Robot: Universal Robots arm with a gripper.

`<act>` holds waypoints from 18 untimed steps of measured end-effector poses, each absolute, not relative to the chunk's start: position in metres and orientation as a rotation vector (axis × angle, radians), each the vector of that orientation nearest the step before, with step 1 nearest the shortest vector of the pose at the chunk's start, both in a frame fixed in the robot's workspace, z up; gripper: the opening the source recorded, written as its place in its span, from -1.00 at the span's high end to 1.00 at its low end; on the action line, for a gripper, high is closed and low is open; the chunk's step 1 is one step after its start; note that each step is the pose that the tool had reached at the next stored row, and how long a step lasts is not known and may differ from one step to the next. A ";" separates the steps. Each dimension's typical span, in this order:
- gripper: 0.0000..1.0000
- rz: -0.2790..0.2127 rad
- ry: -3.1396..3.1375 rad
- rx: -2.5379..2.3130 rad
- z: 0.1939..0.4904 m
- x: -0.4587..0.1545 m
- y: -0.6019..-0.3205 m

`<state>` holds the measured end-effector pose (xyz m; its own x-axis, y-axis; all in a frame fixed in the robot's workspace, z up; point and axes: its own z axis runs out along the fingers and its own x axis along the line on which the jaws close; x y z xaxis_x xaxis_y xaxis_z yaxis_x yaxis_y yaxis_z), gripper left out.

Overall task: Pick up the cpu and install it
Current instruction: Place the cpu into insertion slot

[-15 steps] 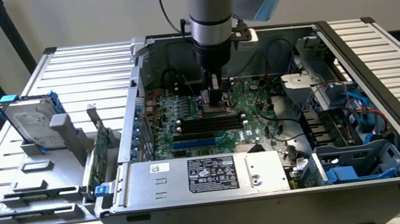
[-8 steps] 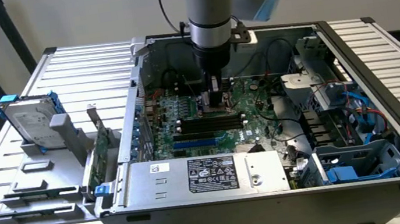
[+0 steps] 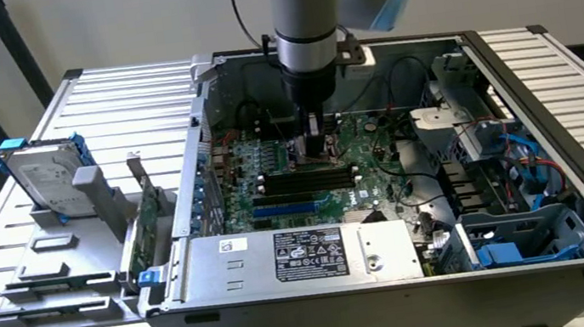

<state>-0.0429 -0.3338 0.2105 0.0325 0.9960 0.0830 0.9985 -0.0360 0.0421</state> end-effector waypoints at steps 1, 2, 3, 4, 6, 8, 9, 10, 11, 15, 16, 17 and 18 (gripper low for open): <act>-0.09 -0.137 -2.163 -2.238 0.210 -0.043 -0.334; -0.09 -0.136 -2.163 -2.239 0.210 -0.043 -0.334; -0.09 -0.135 -2.164 -2.240 0.209 -0.043 -0.334; -0.09 -0.134 -2.165 -2.241 0.209 -0.043 -0.334; -0.09 -0.130 -2.167 -2.242 0.208 -0.043 -0.334; -0.09 -0.128 -2.169 -2.244 0.207 -0.043 -0.334; -0.09 -0.127 -2.170 -2.245 0.207 -0.043 -0.334; -0.09 -0.126 -2.171 -2.246 0.207 -0.043 -0.334; -0.09 -0.126 -2.172 -2.246 0.206 -0.043 -0.334; -0.09 -0.123 -2.174 -2.248 0.205 -0.043 -0.334; -0.09 -0.123 -2.174 -2.249 0.205 -0.043 -0.334; -0.09 -0.122 -2.175 -2.249 0.205 -0.043 -0.334; -0.09 -0.121 -2.175 -2.250 0.204 -0.043 -0.334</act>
<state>-0.0434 -0.3339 0.2044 0.0322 0.9975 0.0625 0.9983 -0.0351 0.0465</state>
